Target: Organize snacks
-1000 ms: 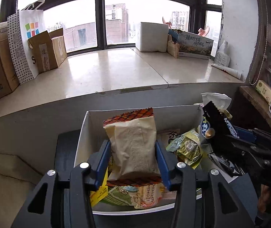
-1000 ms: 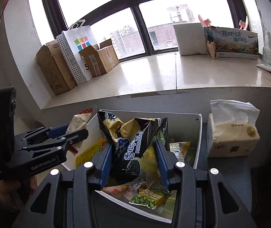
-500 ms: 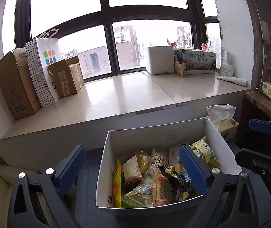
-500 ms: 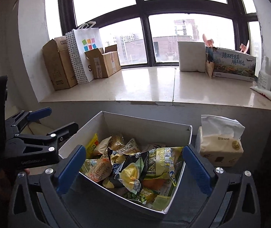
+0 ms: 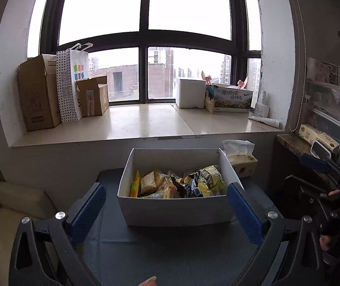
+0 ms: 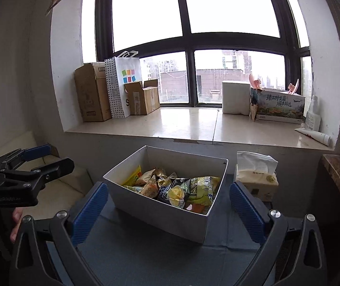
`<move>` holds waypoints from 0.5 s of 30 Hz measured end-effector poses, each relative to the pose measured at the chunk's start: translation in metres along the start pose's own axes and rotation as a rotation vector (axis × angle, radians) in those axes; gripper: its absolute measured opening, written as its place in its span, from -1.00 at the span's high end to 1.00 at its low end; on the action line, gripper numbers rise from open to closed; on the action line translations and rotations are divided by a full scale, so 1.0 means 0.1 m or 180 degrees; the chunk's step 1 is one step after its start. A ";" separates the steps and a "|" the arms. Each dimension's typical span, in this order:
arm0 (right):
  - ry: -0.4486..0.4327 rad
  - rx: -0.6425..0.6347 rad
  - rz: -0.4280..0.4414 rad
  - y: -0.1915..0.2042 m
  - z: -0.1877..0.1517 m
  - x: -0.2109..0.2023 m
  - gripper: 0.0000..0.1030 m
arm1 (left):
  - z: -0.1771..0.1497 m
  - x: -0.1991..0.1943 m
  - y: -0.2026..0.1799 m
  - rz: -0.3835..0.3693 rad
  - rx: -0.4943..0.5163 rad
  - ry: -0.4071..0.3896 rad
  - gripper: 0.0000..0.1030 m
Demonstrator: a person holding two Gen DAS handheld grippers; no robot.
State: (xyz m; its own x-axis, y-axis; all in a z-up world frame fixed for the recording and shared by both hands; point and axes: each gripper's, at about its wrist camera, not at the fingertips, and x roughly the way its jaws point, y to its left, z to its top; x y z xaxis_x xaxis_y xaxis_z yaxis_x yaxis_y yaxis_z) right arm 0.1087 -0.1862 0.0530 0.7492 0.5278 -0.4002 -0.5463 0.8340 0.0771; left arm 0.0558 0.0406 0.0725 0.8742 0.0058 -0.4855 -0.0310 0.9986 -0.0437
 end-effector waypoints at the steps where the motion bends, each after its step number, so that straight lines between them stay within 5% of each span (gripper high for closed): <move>1: -0.0051 0.0003 0.0001 0.04 -0.03 -0.10 -1.00 | -0.05 -0.06 -0.01 -0.0041 -0.0023 0.0058 -1.00; 5: 0.0121 -0.0016 -0.0018 0.20 -0.17 -0.33 -1.00 | -0.27 -0.31 -0.08 0.0022 -0.0132 0.0131 -1.00; 9: -0.0005 0.0077 -0.0138 0.25 -0.50 -0.61 -1.00 | -0.56 -0.44 -0.12 0.0081 -0.0215 0.0247 -1.00; 15: 0.0210 0.0155 -0.0126 0.21 -0.60 -0.61 -1.00 | -0.71 -0.49 -0.21 0.0062 -0.0144 0.0339 -1.00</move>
State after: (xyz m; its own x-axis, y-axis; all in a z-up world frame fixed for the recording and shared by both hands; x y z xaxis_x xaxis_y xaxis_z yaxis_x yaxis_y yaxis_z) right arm 0.0286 -0.2103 0.0241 0.7426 0.4837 -0.4631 -0.4967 0.8617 0.1036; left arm -0.0205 0.0156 0.0352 0.8168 0.0170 -0.5767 -0.0713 0.9949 -0.0717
